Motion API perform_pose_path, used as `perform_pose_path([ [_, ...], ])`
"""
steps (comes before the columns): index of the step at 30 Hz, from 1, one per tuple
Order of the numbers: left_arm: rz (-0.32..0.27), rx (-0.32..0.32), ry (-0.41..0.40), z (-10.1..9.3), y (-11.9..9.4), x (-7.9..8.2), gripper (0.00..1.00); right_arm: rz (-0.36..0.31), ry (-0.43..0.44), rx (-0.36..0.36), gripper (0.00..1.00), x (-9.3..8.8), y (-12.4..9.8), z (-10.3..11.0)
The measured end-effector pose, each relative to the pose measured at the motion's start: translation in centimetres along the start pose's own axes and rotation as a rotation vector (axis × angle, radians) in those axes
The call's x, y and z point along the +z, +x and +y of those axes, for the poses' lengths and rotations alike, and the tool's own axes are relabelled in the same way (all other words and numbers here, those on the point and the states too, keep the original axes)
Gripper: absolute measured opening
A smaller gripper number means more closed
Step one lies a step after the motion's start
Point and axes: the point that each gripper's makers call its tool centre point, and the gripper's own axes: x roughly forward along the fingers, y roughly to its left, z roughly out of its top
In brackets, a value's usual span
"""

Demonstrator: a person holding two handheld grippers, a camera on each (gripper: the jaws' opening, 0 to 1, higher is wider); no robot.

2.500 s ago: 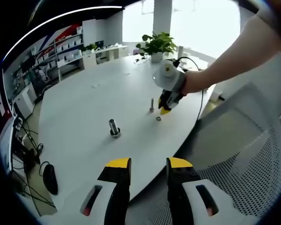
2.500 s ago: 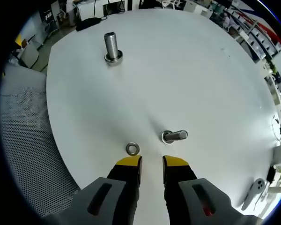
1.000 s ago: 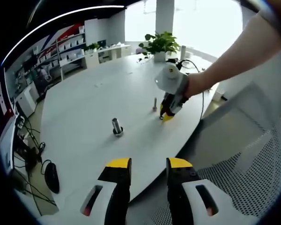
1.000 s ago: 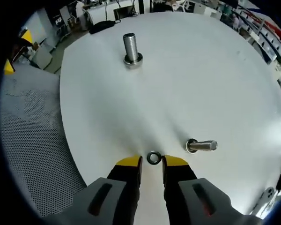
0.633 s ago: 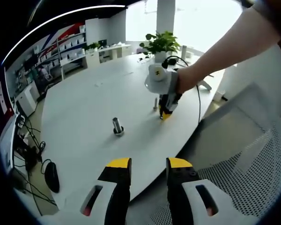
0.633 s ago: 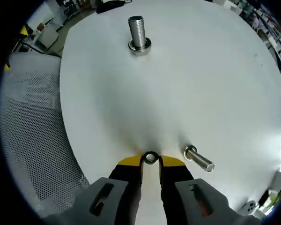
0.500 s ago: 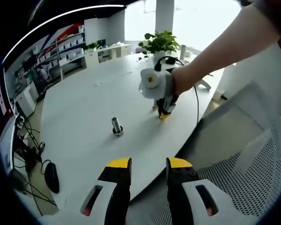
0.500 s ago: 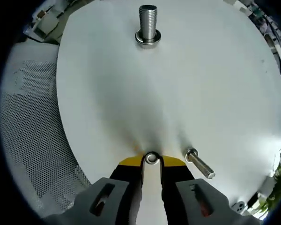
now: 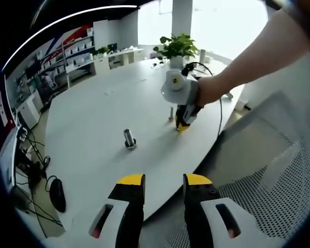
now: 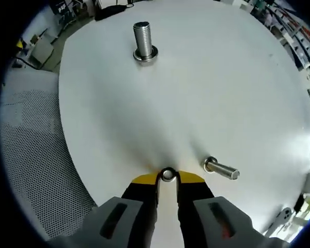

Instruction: Place the washer onto the threaded stud by aligning its center hole with the stud, sliding it down to the base, and recovering from edge contact or off-axis alignment until the washer reaches the visible bottom stop.

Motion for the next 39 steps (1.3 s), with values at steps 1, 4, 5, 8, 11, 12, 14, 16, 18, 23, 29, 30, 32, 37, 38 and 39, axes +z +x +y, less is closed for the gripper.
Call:
perform_pose_path([
  [1, 0.0, 0.0, 0.0, 0.0, 0.0, 0.0, 0.27, -0.006, 0.0, -0.004, 0.15, 0.0, 0.0, 0.0],
  [4, 0.001, 0.0, 0.001, 0.0, 0.0, 0.0, 0.27, -0.026, -0.004, -0.007, 0.14, -0.1, -0.1, 0.0],
  [5, 0.001, 0.001, 0.002, 0.0, 0.0, 0.0, 0.27, -0.029, 0.003, -0.006, 0.14, -0.2, -0.1, -0.1],
  [8, 0.001, 0.0, 0.0, -0.1, 0.0, 0.0, 0.27, -0.03, 0.032, -0.015, 0.14, -0.7, -0.2, -0.4],
  [11, 0.0, -0.004, 0.001, -0.1, 0.0, 0.0, 0.27, -0.048, 0.068, -0.01, 0.14, -0.8, -0.7, -0.5],
  [12, -0.001, -0.005, 0.002, -0.1, 0.0, 0.0, 0.27, -0.053, 0.07, -0.015, 0.14, -0.9, -0.9, -0.6],
  [14, -0.004, -0.005, 0.001, -0.1, 0.0, 0.1, 0.27, -0.061, 0.072, -0.019, 0.14, -1.0, -1.3, -0.8],
  [16, -0.006, -0.004, -0.001, 0.0, 0.0, 0.2, 0.27, -0.074, 0.076, -0.032, 0.14, -1.0, -1.6, -1.4],
  [18, -0.006, 0.0, -0.002, 0.0, 0.0, 0.1, 0.27, -0.088, 0.091, -0.038, 0.14, -0.9, -2.0, -1.8],
  [23, -0.008, 0.002, 0.0, 0.1, -0.1, 0.2, 0.27, -0.105, 0.076, -0.072, 0.14, -1.4, -3.1, -3.0],
  [29, -0.006, 0.001, -0.001, 0.0, 0.0, 0.1, 0.27, -0.158, 0.08, -0.118, 0.14, -0.7, -4.9, -4.6],
  [30, -0.007, 0.001, -0.003, 0.1, 0.0, 0.1, 0.27, -0.164, 0.079, -0.122, 0.14, -0.6, -5.1, -4.8],
  [32, -0.01, 0.001, -0.006, 0.1, -0.1, 0.2, 0.27, -0.196, 0.071, -0.144, 0.14, 0.0, -5.5, -5.4],
  [37, -0.006, 0.004, -0.007, 0.1, -0.1, 0.1, 0.27, -0.219, 0.026, -0.172, 0.14, 0.7, -5.8, -5.6],
  [38, -0.006, 0.004, -0.007, 0.1, 0.0, 0.1, 0.27, -0.214, 0.025, -0.166, 0.14, 0.7, -5.8, -5.5],
  [39, -0.005, 0.004, -0.008, 0.2, 0.0, 0.1, 0.27, -0.213, 0.021, -0.165, 0.14, 0.6, -5.8, -5.4],
])
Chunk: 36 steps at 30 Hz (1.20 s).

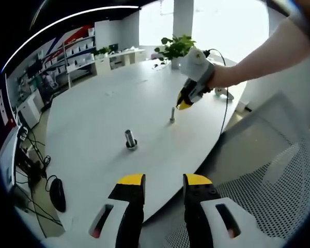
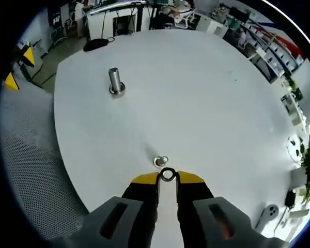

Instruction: Place the washer onto the threaded stud by aligning its center hole with the stud, sliding it down to the base, and recovering from edge contact or off-axis alignment until the washer reaches the visible bottom stop.

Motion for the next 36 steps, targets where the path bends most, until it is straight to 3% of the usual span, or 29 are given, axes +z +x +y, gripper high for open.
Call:
perform_pose_path([
  [15, 0.024, 0.007, 0.005, 0.1, 0.2, -0.3, 0.27, -0.071, -0.069, -0.013, 0.14, 1.5, -0.5, 0.0],
  [36, 0.026, 0.003, 0.005, 0.1, 0.2, -0.4, 0.27, -0.032, -0.079, 0.015, 0.14, 1.8, 1.1, 0.6],
])
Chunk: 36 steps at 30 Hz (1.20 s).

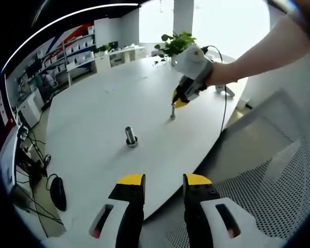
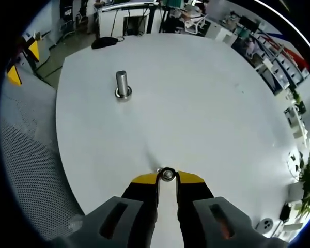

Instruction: Place the washer onto the threaded stud by aligning its center hole with the stud, sliding it down to the base, and recovering from edge contact or off-axis alignment until the washer reaches the visible bottom stop.

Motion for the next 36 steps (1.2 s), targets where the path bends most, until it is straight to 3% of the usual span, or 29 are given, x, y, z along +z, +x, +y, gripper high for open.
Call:
perform_pose_path([
  [15, 0.013, -0.016, -0.009, -0.2, 0.2, -0.3, 0.27, 0.069, 0.017, 0.054, 0.14, -1.2, 3.7, 1.2],
  [36, 0.014, -0.023, -0.014, -0.3, 0.2, -0.3, 0.27, 0.095, 0.028, 0.068, 0.15, -1.2, 4.1, 1.2],
])
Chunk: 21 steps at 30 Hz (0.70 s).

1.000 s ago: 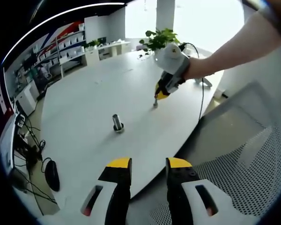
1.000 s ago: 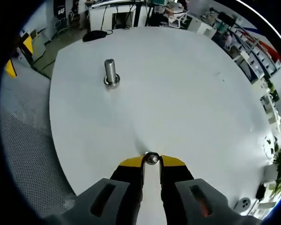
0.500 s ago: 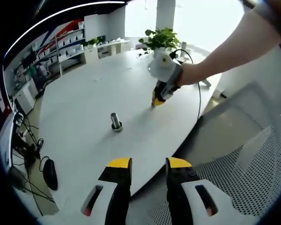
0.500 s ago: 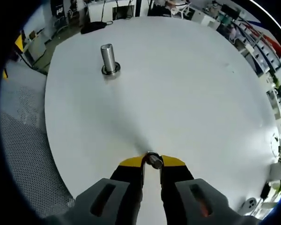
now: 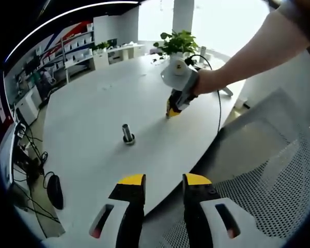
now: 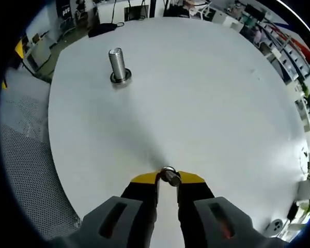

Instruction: Place the washer onto the threaded stud by aligning its center hole with the stud, sliding it down to the base, and recovering from edge contact or off-axis alignment until the washer reaches the visible bottom stop.

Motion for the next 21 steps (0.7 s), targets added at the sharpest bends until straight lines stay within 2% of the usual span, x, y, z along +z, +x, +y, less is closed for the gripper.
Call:
perform_pose_path([
  [12, -0.012, 0.01, -0.012, 0.2, -0.2, 0.1, 0.27, 0.012, -0.005, -0.006, 0.18, -0.7, -0.2, 0.4],
  [16, -0.011, 0.007, -0.004, 0.1, -0.1, 0.1, 0.27, -0.002, -0.002, -0.013, 0.19, -0.4, -0.9, 0.5],
  [21, -0.012, 0.002, 0.003, 0.0, -0.1, 0.2, 0.27, -0.013, 0.021, -0.021, 0.2, -0.9, -1.7, 0.6],
])
